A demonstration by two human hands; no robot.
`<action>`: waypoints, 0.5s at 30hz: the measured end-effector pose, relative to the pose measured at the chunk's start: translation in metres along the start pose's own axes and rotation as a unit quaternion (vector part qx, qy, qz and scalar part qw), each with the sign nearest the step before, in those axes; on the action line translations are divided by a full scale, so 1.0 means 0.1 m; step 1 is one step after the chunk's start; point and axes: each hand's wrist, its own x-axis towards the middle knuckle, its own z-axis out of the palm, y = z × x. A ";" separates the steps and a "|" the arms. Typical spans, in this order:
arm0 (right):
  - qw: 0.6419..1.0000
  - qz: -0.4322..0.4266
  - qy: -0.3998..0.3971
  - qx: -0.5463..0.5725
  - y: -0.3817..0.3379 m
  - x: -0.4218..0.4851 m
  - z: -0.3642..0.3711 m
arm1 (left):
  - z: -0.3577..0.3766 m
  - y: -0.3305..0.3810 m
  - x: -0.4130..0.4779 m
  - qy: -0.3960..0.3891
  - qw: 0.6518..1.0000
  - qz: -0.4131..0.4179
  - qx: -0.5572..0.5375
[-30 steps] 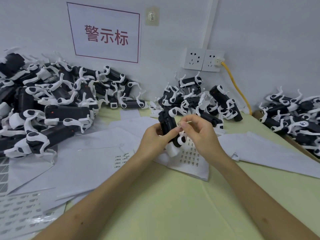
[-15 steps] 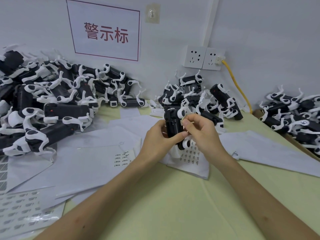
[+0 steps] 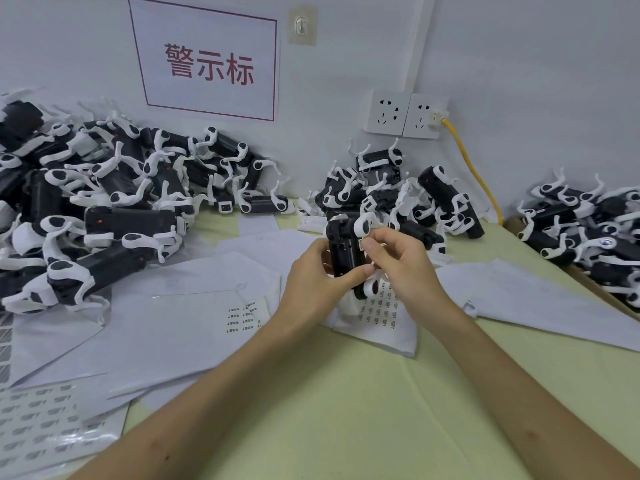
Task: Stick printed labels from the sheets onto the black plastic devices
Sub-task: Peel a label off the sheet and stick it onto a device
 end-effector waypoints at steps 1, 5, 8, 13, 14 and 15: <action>1.000 0.000 0.001 0.000 0.00 0.00 0.00 | 0.00 -0.01 0.00 0.000 1.000 0.002 0.002; 1.000 0.000 0.003 -0.002 0.00 0.00 0.00 | 0.02 -0.03 -0.01 0.007 1.000 0.003 0.004; 1.000 0.000 0.009 0.001 0.00 -0.01 0.03 | 0.04 -0.05 -0.02 0.016 1.000 -0.004 0.006; 1.000 -0.005 0.020 0.002 -0.02 -0.05 0.07 | 0.07 -0.07 -0.05 0.036 0.999 -0.017 0.019; 1.000 -0.008 0.024 -0.001 -0.02 -0.05 0.08 | 0.08 -0.08 -0.06 0.040 0.999 -0.019 0.022; 1.000 -0.011 0.027 -0.003 -0.02 -0.06 0.09 | 0.09 -0.07 -0.07 0.042 0.999 -0.021 0.024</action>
